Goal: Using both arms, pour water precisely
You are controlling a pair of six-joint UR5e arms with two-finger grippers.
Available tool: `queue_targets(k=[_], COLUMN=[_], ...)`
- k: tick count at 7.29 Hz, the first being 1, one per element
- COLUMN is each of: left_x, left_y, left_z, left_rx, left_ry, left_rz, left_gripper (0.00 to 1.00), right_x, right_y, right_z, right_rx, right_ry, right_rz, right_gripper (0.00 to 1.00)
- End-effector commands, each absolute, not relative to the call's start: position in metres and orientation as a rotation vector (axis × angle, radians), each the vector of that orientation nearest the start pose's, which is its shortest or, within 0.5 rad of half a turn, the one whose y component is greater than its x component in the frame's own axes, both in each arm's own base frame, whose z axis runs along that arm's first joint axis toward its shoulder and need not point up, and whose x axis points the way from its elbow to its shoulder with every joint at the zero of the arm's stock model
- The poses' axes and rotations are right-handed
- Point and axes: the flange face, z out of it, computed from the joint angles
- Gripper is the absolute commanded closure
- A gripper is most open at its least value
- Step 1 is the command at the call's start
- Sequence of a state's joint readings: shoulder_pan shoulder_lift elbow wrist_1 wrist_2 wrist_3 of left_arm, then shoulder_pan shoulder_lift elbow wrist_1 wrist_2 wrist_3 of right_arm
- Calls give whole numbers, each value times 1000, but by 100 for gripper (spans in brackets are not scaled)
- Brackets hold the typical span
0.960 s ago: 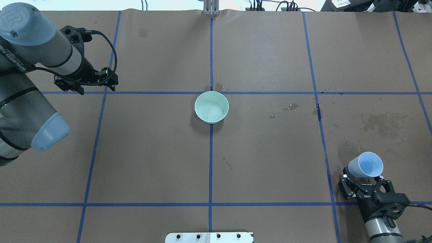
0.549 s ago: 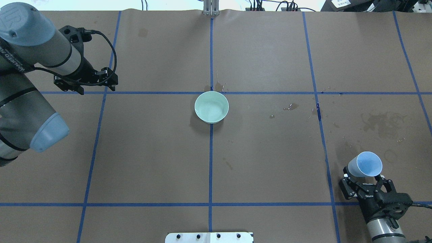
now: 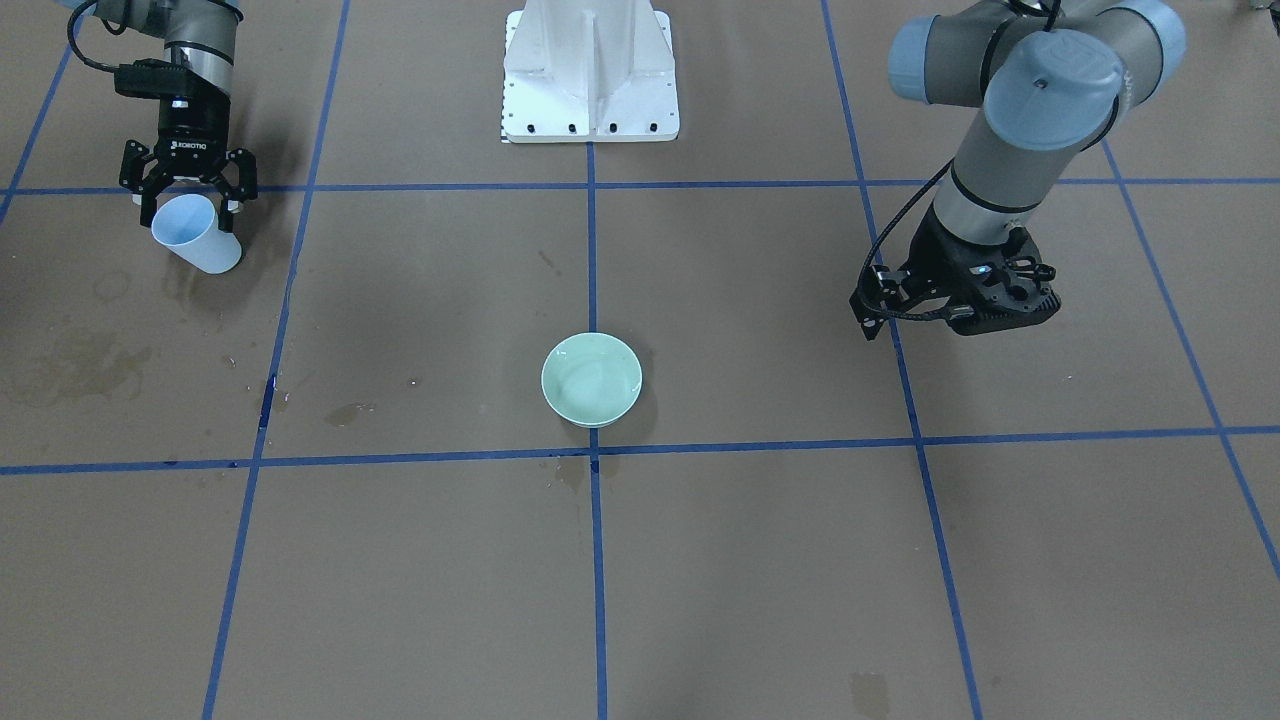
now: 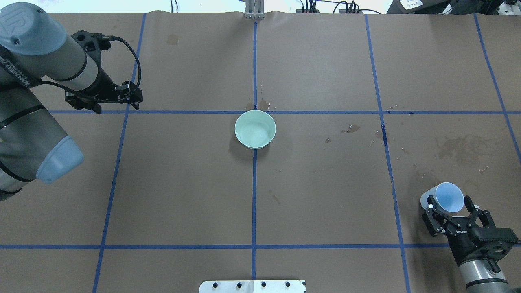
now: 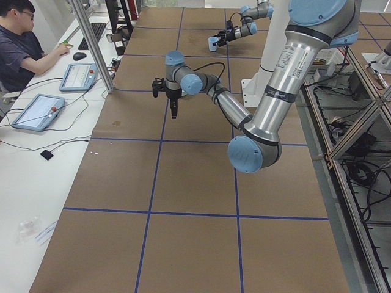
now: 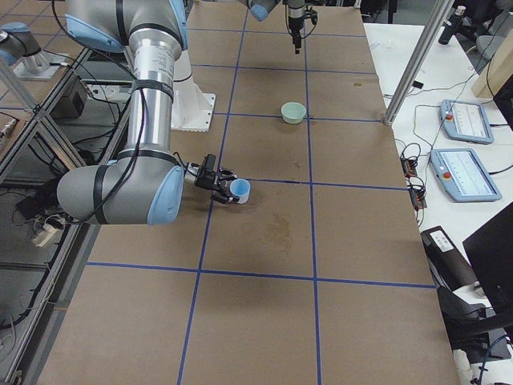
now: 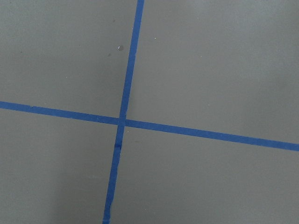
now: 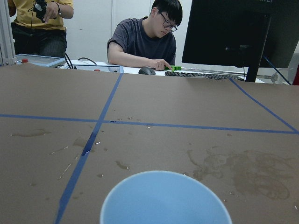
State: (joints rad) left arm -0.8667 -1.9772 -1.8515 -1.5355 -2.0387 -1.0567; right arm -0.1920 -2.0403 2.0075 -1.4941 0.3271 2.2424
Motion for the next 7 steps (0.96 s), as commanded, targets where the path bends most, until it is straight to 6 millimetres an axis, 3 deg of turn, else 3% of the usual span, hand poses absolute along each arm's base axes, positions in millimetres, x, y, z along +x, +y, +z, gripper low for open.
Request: queue_targets(k=[1,7], left_x=[324,322], left_y=[-518,-514], left_z=[314,308], left_rx=[61,56], left_ry=[782,794], left_rz=[-182,-175], left_gripper=[0,0], right_x=[-331,-305], right_y=[-169,-180], right_z=[567,541], right_rx=[1129,1138], right_ry=[-578,-586], right_rz=[454,486], right_gripper=[1,1])
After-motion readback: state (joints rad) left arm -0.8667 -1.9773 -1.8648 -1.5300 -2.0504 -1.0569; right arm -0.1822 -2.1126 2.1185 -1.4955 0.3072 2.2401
